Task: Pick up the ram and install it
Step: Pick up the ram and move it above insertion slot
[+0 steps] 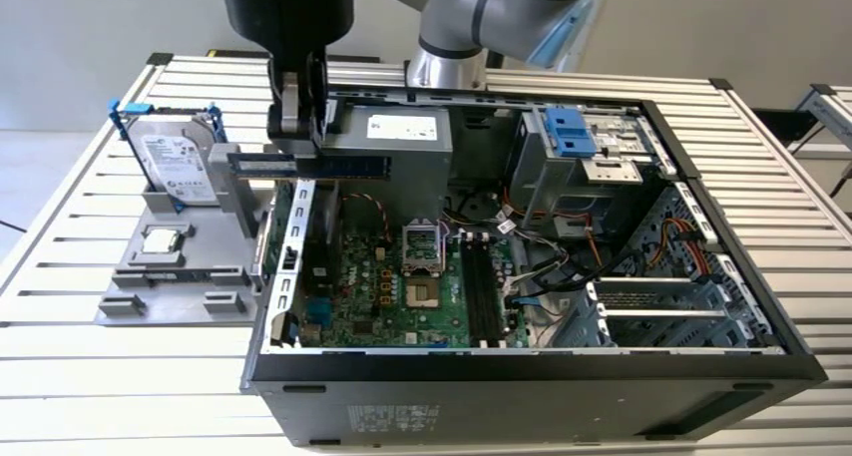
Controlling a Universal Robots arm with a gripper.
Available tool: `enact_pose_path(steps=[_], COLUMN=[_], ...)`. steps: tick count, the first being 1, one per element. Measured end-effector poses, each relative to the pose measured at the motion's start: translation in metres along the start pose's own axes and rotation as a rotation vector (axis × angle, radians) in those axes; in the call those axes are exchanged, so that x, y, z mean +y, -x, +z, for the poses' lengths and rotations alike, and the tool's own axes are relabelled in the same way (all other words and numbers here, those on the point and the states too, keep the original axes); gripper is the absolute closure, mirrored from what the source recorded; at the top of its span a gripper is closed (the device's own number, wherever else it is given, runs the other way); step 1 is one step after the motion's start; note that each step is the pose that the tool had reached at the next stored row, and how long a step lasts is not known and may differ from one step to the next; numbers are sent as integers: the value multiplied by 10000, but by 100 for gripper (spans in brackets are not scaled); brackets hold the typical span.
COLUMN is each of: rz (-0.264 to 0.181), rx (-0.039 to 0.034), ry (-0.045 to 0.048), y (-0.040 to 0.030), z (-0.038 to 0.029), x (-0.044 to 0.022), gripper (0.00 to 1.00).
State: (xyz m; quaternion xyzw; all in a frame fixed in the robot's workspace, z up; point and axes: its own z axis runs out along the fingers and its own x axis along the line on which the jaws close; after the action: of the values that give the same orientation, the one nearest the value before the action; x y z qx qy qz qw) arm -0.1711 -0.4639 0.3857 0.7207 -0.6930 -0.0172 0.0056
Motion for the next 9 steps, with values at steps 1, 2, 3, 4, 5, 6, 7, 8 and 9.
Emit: enact_pose_path(steps=[1,2,3,4,5,6,7,8,9], rz=[1,0,1,1,1,1,4,7,16], rx=[0,-1,0,0,0,-1,0,0,0], ry=[0,0,0,0,0,0,1,0,0], y=[-1,-1,-2,-2,-2,-3,-3,-4,-5], z=[0,-1,-1,-2,-2,-2,-3,-3,-4], x=[-15,-28,-41,-52,-63,-76,-89,-104,-118], gripper=[100,100,100,100,100,100,100,100,100])
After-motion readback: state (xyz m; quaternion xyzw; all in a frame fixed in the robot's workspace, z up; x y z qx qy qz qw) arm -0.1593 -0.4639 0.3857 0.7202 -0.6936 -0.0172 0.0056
